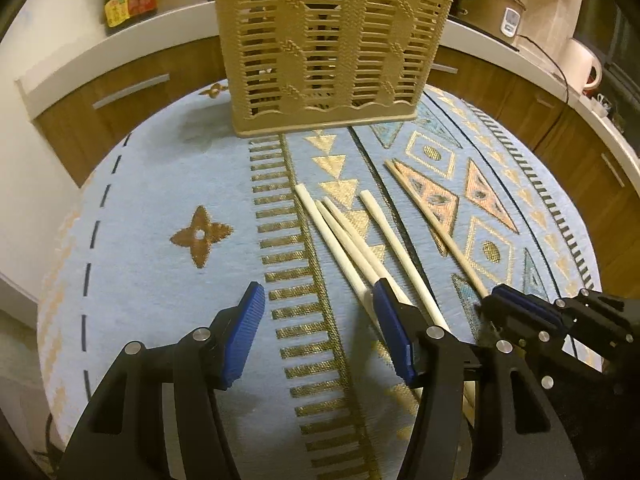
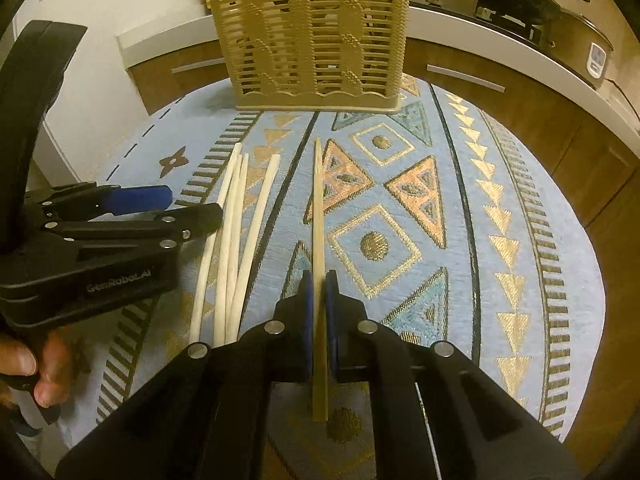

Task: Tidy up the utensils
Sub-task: 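Close the right gripper on a chopstick while the left grasps another chopstick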

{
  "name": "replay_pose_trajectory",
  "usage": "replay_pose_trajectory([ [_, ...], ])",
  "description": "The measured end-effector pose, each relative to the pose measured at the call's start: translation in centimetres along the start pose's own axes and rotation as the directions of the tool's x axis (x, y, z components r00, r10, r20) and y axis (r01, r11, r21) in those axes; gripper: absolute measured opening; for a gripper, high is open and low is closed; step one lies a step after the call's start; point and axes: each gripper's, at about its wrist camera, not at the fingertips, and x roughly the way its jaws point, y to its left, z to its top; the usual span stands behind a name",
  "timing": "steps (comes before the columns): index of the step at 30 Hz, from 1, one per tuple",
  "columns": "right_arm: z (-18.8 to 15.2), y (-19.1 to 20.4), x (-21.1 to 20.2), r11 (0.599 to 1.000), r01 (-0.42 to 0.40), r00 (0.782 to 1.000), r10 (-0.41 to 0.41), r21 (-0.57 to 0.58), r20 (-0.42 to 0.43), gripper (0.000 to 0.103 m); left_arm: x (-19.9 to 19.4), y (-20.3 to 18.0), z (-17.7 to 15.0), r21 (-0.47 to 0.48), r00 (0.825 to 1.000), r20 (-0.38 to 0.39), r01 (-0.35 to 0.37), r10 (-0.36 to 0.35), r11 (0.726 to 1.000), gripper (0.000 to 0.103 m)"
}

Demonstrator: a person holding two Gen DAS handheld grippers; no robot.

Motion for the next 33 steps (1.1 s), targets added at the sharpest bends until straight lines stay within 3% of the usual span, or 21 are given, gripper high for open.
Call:
replay_pose_trajectory([
  [9, -0.5, -0.5, -0.4, 1.000, -0.012, 1.000, 0.012, 0.015, 0.005, 0.004, -0.4, -1.9, -1.1, 0.025, 0.989, -0.007, -0.145, 0.145, 0.989, 0.055],
  [14, -0.6, -0.2, -0.5, 1.000, -0.014, 1.000, 0.014, 0.003, 0.005, 0.004, -0.1, -1.6, -0.5, 0.027, 0.991, -0.011, -0.132, 0.132, 0.991, 0.054],
  [16, -0.6, -0.2, -0.5, 1.000, -0.015, 1.000, 0.015, 0.000, 0.003, 0.004, 0.0, -1.6, -0.3, 0.026, 0.996, -0.009, -0.094, 0.094, 0.995, 0.039],
  [18, -0.7, -0.2, -0.7, 1.000, -0.015, 1.000, 0.015, -0.002, 0.005, 0.004, -0.2, -2.1, -0.4, 0.053, 0.992, -0.001, -0.127, 0.127, 0.990, 0.006],
  [19, -0.7, -0.2, -0.8, 1.000, -0.015, 1.000, 0.015, -0.002, 0.006, 0.004, -0.2, -2.2, -0.4, 0.064, 0.990, 0.003, -0.138, 0.138, 0.988, 0.004],
  [33, -1.9, -2.3, -3.1, 0.997, -0.023, 1.000, 0.022, 0.071, 0.009, 0.004, -3.1, 2.9, -2.7, -0.086, 0.997, 0.037, 0.071, -0.068, 0.994, 0.005],
])
